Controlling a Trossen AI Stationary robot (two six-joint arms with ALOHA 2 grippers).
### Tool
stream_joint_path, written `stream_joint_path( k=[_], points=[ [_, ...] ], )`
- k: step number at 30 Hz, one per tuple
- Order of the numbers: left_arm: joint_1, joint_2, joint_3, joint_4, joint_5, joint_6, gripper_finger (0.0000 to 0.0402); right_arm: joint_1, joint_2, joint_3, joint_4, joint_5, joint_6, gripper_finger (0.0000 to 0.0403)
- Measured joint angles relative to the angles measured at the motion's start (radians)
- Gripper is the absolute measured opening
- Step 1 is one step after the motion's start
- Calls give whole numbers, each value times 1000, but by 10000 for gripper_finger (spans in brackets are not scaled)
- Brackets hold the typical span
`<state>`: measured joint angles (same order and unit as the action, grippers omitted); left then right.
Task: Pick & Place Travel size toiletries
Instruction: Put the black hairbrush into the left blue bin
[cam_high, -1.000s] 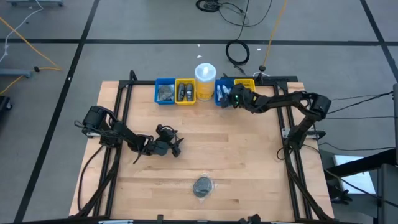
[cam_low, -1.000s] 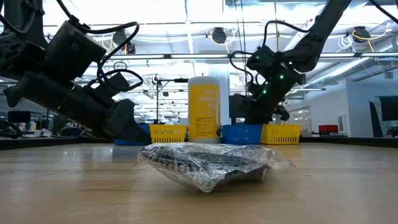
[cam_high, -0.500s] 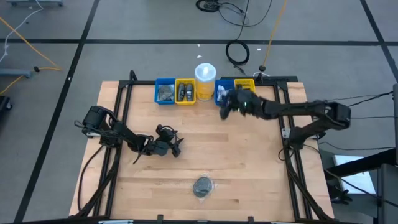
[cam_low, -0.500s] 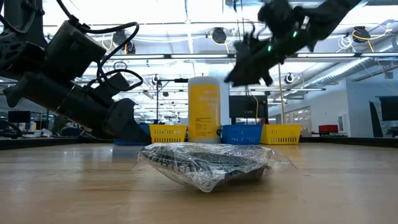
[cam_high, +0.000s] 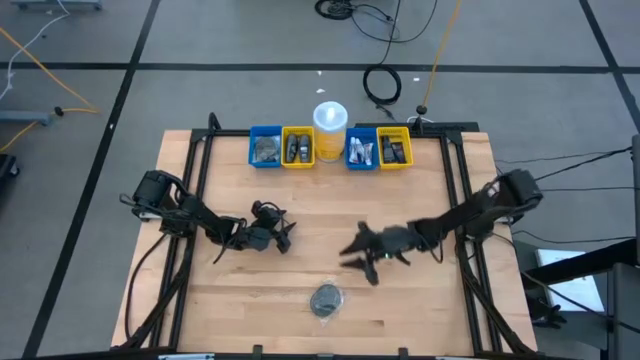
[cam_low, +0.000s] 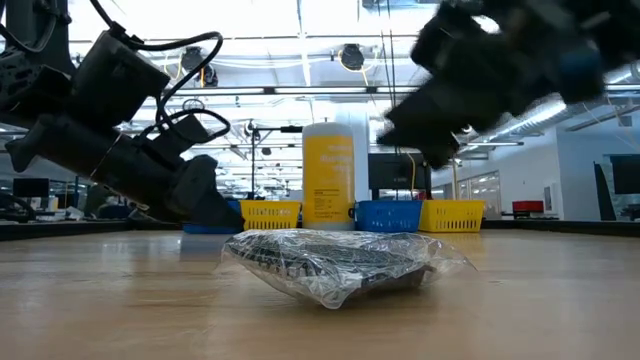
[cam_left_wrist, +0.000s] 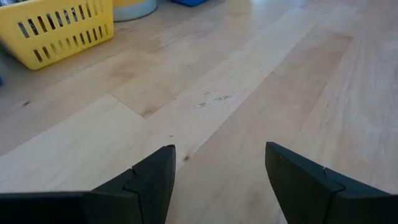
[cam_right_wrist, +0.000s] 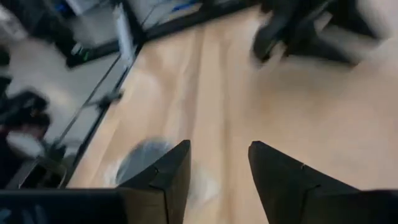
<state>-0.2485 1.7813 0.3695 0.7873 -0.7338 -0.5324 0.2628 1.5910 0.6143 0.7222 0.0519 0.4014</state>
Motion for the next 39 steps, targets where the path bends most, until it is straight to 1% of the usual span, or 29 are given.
stream_joint_path(
  k=[2, 4, 6, 8, 12, 14, 16, 18, 21, 24, 25, 28, 32, 34, 36, 39],
  points=[
    [-2, 0, 1, 16, 4, 11, 241, 51, 70, -9, 72, 5, 13, 162],
    [-6, 0, 1, 34, 21, 35, 241, 93, 138, 14, 107, 26, 16, 176],
    [-9, 0, 2, 67, 68, 73, 241, 125, 191, 53, 112, 25, -16, 197],
    [-18, 0, 10, 92, 112, 107, 241, 159, 242, 95, 112, 21, -85, 222],
    [-54, 0, 67, 106, 140, 153, 241, 236, 317, 178, 93, 8, -335, 271],
    [-75, 0, 101, 94, 142, 171, 241, 277, 351, 214, 77, 46, -468, 287],
    [-99, 0, 143, 79, 143, 186, 241, 312, 396, 261, 33, 76, -597, 295],
    [-125, 0, 180, 43, 141, 207, 241, 344, 434, 297, -22, 163, -705, 295],
    [-166, 0, 236, -30, 139, 240, 241, 363, 479, 356, -36, 297, -813, 287],
    [-211, -20, 285, -150, 116, 291, 241, 357, 502, 389, -42, 400, -845, 272],
    [-224, -33, 303, -201, 100, 307, 241, 350, 504, 392, -49, 413, -846, 267],
    [-262, -88, 338, -341, 97, 354, 241, 312, 503, 402, -85, 429, -855, 247],
    [-306, -163, 356, -470, 104, 429, 241, 249, 503, 402, -118, 444, -854, 213],
    [-322, -191, 357, -490, 105, 484, 241, 209, 502, 402, -151, 442, -835, 190],
    [-335, -222, 355, -550, 105, 547, 241, 165, 496, 401, -176, 443, -822, 162],
    [-342, -240, 358, -583, 105, 585, 241, 100, 489, 401, -209, 441, -804, 113]
  ],
)
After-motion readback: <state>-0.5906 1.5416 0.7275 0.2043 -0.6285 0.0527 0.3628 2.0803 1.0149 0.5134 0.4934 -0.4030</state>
